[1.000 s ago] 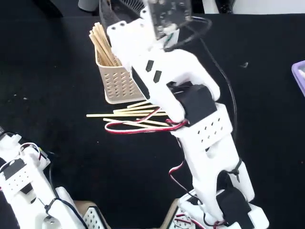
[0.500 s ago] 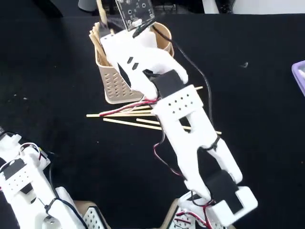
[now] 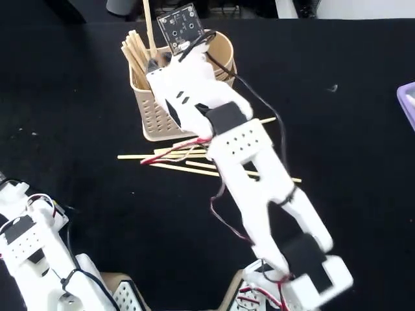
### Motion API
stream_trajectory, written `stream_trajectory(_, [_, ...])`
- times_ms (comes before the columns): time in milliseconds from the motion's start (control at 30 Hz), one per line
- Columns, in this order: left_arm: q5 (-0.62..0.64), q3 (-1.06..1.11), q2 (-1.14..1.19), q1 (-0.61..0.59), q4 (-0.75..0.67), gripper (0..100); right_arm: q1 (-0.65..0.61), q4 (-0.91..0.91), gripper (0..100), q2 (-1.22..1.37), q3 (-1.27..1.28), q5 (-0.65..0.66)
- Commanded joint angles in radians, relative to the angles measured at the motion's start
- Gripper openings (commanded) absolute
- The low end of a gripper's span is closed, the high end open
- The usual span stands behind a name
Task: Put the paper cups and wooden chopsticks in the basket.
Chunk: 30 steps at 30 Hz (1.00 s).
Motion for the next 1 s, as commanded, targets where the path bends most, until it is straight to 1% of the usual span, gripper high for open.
stream_trajectory(0, [0.008, -0.059, -0.015, -0.001, -0.015, 13, 0.012, 0.115, 22.9, -0.166, -0.065, -0.006])
stream_trajectory(100, [0.008, -0.059, -0.015, 0.001, -0.015, 13, 0.023, 0.232, 18.6, -0.265, -0.117, -0.005])
stream_trajectory(167, [0.005, -0.058, -0.015, 0.001, -0.015, 13, 0.063, 0.334, 16.5, -0.337, -0.139, 0.017])
stream_trajectory(300, [0.005, -0.054, -0.015, 0.002, -0.015, 13, 0.163, 0.545, 13.3, -0.440, -0.088, 0.219])
stream_trajectory(400, [0.006, -0.054, -0.015, 0.002, -0.015, 13, 0.209, 0.718, 13.6, -0.481, 0.042, 0.344])
stream_trajectory(467, [0.005, -0.054, -0.015, 0.018, -0.015, 13, 0.229, 0.770, 13.6, -0.499, 0.174, 0.427])
stream_trajectory(500, [0.003, -0.051, -0.015, 0.033, -0.015, 13, 0.247, 0.761, 13.8, -0.507, 0.260, 0.477])
stream_trajectory(567, [0.003, -0.050, -0.015, 0.051, -0.015, 13, 0.299, 0.667, 15.2, -0.510, 0.441, 0.568])
stream_trajectory(667, [0.003, -0.050, -0.015, 0.054, -0.015, 13, 0.394, 0.425, 16.7, -0.492, 0.688, 0.680])
stream_trajectory(733, [0.003, -0.050, -0.015, 0.054, -0.015, 13, 0.430, 0.304, 19.1, -0.456, 0.789, 0.758])
stream_trajectory(800, [0.003, -0.050, -0.015, 0.059, -0.015, 13, 0.433, 0.261, 23.2, -0.401, 0.839, 0.830])
stream_trajectory(867, [0.003, -0.050, -0.015, 0.059, -0.015, 13, 0.414, 0.264, 26.2, -0.337, 0.842, 0.895])
stream_trajectory(967, [0.003, -0.050, -0.015, 0.059, -0.015, 13, 0.353, 0.247, 26.9, -0.237, 0.829, 0.937])
